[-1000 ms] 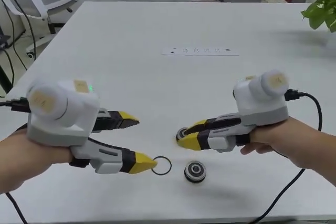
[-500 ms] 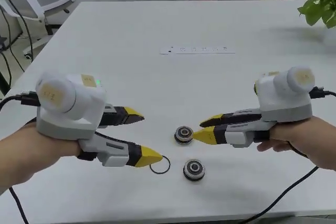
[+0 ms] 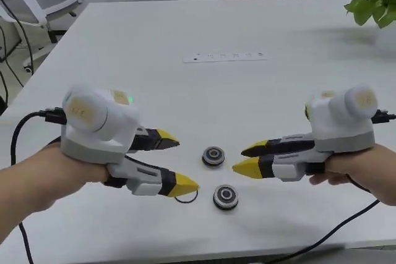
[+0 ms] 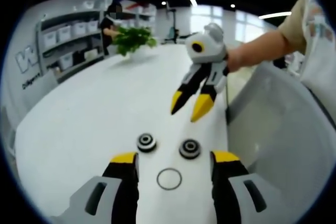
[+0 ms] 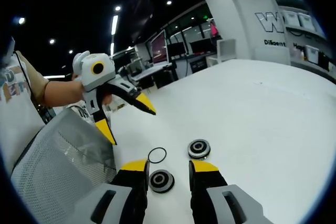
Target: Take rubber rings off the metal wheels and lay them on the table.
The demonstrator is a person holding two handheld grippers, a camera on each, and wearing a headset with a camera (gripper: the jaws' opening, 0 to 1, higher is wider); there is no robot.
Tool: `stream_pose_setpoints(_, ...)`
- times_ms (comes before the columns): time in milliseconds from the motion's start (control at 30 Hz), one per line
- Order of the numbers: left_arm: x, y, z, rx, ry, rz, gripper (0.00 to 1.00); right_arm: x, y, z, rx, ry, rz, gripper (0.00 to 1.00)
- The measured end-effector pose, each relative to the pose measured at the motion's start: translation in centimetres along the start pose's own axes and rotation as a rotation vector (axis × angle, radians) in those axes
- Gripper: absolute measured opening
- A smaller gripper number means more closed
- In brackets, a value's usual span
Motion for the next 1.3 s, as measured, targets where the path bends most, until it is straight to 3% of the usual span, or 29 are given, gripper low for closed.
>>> stream_pose_setpoints(333, 0.4, -2.1, 0.0, 0.056, -0.006, 0.04, 0.52, 1.9, -0.5, 0.1, -0.027, 0.059, 0.034, 0.28)
stream_pose_setpoints(600, 0.8, -3.4, -0.2, 0.084, -0.007, 0.059, 0.48, 3.2, -1.1, -0.1, -0.045, 0.114, 0.091, 0.28)
stream_pose_setpoints(1300, 1.0, -6.6, -0.5, 0.133, -0.001, 0.083, 0.32, 4.3, -2.3, 0.3, -0.07, 0.19, 0.146, 0.24)
Point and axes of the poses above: the centre of the closed fingertips' face, and the gripper's own axes: y roughly backward along the fingers, z roughly to its left, x roughly out of its underside, the point moved 10 cm from there along y, roughly backward along the fingers, and after that the axes turned 9 degrees about x, right-handed, at the moved point
